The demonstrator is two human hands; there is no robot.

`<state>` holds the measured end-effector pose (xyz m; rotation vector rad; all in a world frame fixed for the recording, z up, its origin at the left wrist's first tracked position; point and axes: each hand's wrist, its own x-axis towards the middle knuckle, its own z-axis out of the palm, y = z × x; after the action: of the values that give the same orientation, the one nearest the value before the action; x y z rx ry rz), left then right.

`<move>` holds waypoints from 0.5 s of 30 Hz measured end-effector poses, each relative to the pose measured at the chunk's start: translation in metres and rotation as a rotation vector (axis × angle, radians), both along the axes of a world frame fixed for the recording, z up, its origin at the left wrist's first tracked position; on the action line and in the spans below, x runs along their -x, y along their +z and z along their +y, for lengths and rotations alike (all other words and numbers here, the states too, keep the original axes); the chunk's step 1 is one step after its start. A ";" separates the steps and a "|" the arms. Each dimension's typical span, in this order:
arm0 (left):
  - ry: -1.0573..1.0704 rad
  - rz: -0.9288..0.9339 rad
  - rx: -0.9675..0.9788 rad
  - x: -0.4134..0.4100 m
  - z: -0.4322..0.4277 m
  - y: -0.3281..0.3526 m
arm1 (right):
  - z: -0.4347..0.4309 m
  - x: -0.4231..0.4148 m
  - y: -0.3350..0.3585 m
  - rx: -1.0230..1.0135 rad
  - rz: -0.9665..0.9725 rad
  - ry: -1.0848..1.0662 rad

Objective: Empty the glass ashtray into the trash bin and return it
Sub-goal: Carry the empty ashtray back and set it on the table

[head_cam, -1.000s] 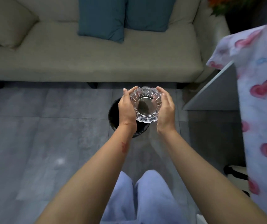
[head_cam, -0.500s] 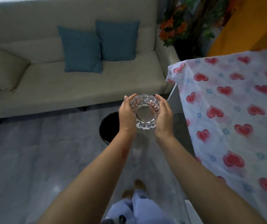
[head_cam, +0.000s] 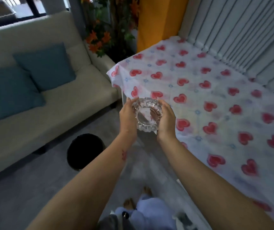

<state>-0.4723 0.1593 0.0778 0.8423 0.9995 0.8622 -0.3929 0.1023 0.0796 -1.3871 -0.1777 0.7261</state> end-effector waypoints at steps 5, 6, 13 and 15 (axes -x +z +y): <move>-0.226 0.059 -0.051 -0.062 -0.032 0.007 | -0.047 -0.051 0.008 -0.002 -0.001 -0.190; -0.261 0.085 -0.058 -0.077 -0.039 0.009 | -0.055 -0.062 0.010 -0.004 -0.008 -0.232; -0.493 0.077 -0.065 -0.182 -0.081 0.005 | -0.112 -0.151 0.012 -0.026 0.017 -0.428; -0.538 0.055 -0.078 -0.219 -0.092 -0.004 | -0.125 -0.181 0.008 -0.010 0.042 -0.486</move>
<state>-0.2533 0.0674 0.0734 1.1383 0.7343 0.4196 -0.2116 -0.0227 0.0875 -1.3333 0.1862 0.3468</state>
